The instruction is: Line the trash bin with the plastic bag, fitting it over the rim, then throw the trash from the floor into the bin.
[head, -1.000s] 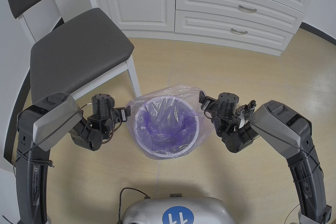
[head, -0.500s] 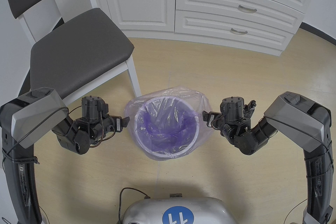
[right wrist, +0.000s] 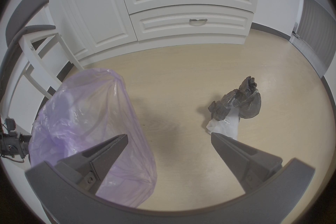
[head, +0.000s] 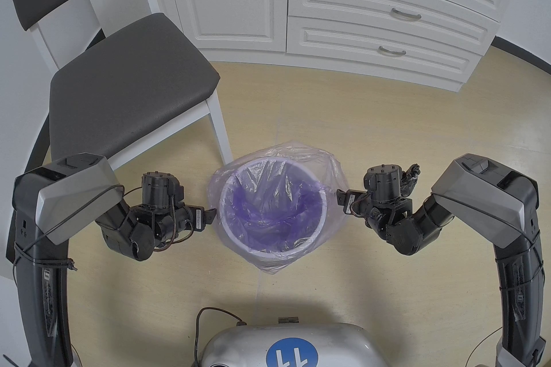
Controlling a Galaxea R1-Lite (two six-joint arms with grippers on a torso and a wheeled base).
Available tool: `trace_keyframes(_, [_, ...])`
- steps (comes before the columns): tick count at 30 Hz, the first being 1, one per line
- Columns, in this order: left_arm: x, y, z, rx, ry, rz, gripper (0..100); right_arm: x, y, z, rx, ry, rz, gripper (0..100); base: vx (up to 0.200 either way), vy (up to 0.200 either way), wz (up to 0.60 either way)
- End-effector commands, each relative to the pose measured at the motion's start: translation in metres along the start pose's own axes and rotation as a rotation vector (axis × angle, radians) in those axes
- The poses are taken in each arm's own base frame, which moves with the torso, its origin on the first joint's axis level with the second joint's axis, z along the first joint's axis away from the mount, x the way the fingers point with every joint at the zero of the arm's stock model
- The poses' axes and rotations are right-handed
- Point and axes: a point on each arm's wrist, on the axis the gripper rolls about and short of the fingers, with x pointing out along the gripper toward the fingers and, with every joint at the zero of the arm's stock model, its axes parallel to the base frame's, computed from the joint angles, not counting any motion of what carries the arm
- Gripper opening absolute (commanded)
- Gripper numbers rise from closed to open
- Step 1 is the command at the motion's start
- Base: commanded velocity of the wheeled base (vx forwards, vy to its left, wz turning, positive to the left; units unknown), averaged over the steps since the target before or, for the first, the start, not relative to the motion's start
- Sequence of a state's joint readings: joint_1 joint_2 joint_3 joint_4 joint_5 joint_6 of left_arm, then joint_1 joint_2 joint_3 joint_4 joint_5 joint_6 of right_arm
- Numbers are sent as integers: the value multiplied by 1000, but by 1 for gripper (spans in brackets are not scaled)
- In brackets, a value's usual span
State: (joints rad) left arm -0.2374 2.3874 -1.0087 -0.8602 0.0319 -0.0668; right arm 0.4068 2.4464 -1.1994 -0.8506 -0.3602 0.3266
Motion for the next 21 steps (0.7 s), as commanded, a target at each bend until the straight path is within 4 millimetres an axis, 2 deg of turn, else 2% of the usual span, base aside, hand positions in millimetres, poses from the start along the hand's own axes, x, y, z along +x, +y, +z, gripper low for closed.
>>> trace_keyframes(1, [12, 0, -18, 3, 46, 2, 100, 9, -2, -15, -10, 25, -9, 100, 0, 0, 0])
trace_keyframes(6, [20, 0, -25, 4, 59, 6, 100, 21, -3, -30, -17, 45, -17, 100, 0, 0, 0])
trace_keyframes(9, [24, 3, -30, 2, 70, 13, 100, 28, -5, -45, -31, 95, -20, 100, 0, 0, 0])
trace_keyframes(21, [33, 7, -44, 33, 102, 28, 100, 39, -7, -65, -35, 143, -31, 100, 0, 0, 0])
